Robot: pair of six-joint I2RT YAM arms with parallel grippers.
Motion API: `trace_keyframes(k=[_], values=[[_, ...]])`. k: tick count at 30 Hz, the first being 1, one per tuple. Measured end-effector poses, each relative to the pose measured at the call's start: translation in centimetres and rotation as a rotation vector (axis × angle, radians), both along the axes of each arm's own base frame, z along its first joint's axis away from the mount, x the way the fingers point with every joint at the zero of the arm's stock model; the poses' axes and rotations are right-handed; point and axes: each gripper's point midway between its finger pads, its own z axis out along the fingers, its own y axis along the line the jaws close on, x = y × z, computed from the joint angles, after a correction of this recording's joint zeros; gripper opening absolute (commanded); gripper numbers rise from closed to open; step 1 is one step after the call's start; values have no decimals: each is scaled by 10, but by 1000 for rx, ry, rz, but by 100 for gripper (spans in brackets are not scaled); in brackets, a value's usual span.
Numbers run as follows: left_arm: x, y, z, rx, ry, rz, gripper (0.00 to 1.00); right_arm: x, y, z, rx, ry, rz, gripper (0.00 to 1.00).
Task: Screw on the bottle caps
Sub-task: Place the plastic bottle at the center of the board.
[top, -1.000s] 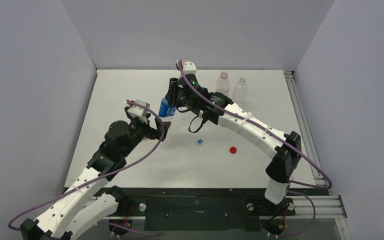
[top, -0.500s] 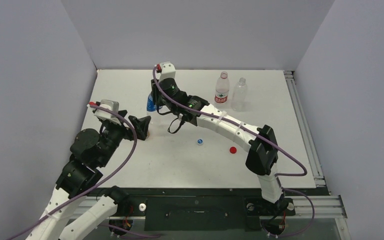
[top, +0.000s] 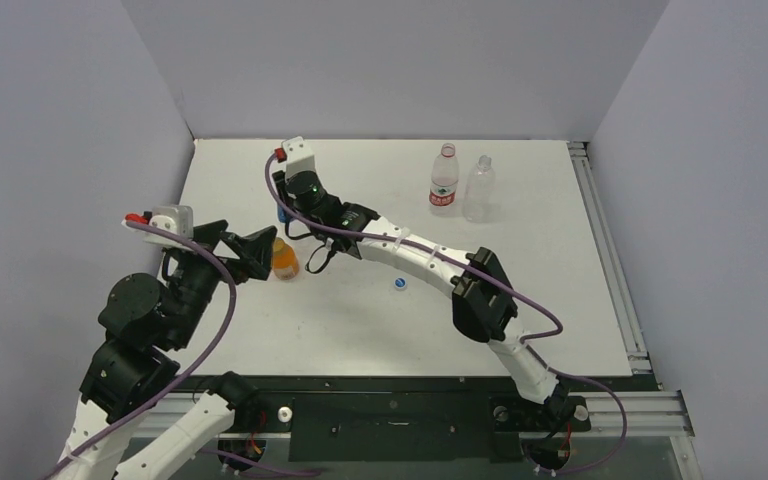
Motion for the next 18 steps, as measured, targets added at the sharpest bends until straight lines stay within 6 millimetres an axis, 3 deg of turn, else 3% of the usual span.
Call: trace_keyframes(k=[8,18], values=[[-7,9,14,-23,-20,27,96,5,16,-18,-40,-26,18,0],[-5,11,10,-7,-4,40,96,8,21,-22,-49,-39,24,3]])
